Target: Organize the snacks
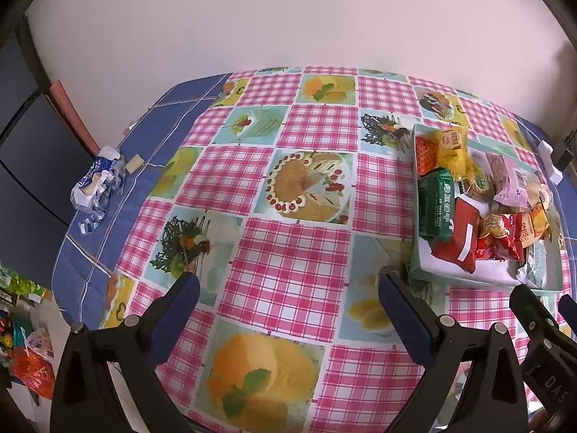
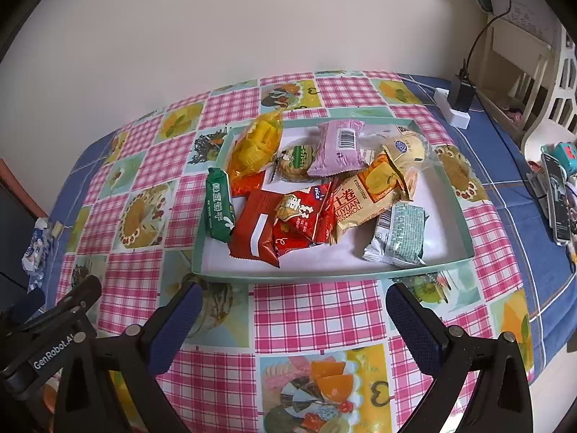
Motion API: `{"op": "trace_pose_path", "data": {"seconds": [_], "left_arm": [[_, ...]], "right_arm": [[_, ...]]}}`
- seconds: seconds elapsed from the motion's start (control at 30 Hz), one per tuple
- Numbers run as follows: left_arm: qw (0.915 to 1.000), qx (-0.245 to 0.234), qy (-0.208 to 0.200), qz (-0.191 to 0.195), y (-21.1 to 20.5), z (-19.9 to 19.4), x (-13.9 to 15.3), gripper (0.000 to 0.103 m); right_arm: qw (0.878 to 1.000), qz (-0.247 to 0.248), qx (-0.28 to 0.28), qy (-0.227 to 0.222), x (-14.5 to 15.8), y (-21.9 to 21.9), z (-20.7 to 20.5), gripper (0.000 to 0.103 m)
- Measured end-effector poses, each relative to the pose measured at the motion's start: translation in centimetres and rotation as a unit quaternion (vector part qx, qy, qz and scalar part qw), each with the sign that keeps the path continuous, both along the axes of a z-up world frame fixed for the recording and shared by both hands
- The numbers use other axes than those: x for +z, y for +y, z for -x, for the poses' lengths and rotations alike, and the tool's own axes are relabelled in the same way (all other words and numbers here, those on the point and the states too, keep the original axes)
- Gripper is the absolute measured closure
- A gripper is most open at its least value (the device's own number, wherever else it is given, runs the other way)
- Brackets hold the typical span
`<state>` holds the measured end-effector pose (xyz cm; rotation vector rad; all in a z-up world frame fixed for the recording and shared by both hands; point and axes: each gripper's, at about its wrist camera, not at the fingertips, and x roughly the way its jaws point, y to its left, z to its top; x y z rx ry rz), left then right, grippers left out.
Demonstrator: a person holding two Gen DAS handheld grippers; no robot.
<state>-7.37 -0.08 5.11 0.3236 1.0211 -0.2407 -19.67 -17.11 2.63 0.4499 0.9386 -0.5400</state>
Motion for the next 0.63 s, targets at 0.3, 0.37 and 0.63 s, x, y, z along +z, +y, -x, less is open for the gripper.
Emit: {"op": "trace_pose_path", "data": {"seconds": [0.3,0.37,0.63], "left_arm": [[0.9999,0.011,0.005,0.009,0.20,-0.09,-0.05,0.004],[0.9999,0.009,0.003,0.009,0.12,0.00,0.02,0.004],[0.9997,-0.007,-0.018,0.011,-0.29,0.48,0.74,0.004]], "right_arm": [[1.000,0.001,0.001,-0.002,0.07,-0.04,0.10,0.000],[1.000,0.001,0.000,-0.002,0.09,0.04,0.08,0.000],[1.000,-0.001,-0.001,-0.003,0.07,0.04,0.10,0.000]]}}
